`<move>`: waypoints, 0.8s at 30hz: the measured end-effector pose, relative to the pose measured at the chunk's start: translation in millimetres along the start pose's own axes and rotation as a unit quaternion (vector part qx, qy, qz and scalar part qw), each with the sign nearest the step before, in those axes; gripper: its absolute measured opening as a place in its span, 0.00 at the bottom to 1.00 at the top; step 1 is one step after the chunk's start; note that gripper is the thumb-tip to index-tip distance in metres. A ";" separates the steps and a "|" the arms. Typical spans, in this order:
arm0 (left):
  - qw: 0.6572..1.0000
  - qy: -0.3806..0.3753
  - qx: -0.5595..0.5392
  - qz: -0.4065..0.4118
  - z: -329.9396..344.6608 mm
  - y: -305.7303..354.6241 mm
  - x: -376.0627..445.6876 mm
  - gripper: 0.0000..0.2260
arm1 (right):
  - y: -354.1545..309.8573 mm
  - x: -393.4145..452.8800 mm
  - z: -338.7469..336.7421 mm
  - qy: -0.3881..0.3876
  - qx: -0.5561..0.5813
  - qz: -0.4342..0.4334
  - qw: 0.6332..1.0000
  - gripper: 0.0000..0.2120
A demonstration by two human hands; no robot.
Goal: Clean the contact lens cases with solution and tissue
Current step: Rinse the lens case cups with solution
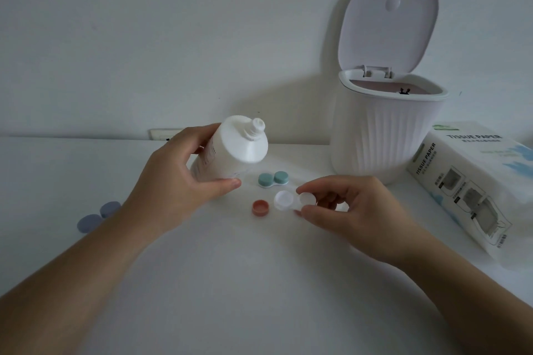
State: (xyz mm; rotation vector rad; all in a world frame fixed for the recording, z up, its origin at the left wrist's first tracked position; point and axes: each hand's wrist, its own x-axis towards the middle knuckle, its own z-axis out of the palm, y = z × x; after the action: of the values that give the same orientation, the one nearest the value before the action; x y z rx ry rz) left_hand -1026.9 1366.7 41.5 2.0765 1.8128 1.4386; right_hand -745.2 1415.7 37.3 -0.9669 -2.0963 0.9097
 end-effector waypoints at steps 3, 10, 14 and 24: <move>0.998 -0.003 0.042 0.044 -1.8 -1.4 0.1 0.30 | -1.9 0.0 -1.4 0.007 0.014 0.003 1.000 0.11; 0.987 -0.011 0.117 0.106 -2.4 -3.9 3.6 0.29 | -6.9 -0.6 -4.5 0.016 0.041 -0.014 0.999 0.06; 0.984 -0.025 0.128 0.121 0.1 -6.7 4.6 0.30 | -7.4 -1.3 -4.9 0.014 0.039 -0.014 0.999 0.05; 0.975 -0.044 0.156 0.153 4.3 -1.9 5.0 0.30 | -5.5 -1.8 -2.6 0.009 0.002 -0.014 1.000 0.05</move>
State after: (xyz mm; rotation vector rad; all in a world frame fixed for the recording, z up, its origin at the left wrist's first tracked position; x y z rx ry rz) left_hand -1026.1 1373.5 41.0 2.6253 1.8493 1.1469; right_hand -744.3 1412.3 42.6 -0.9382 -2.0864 0.8885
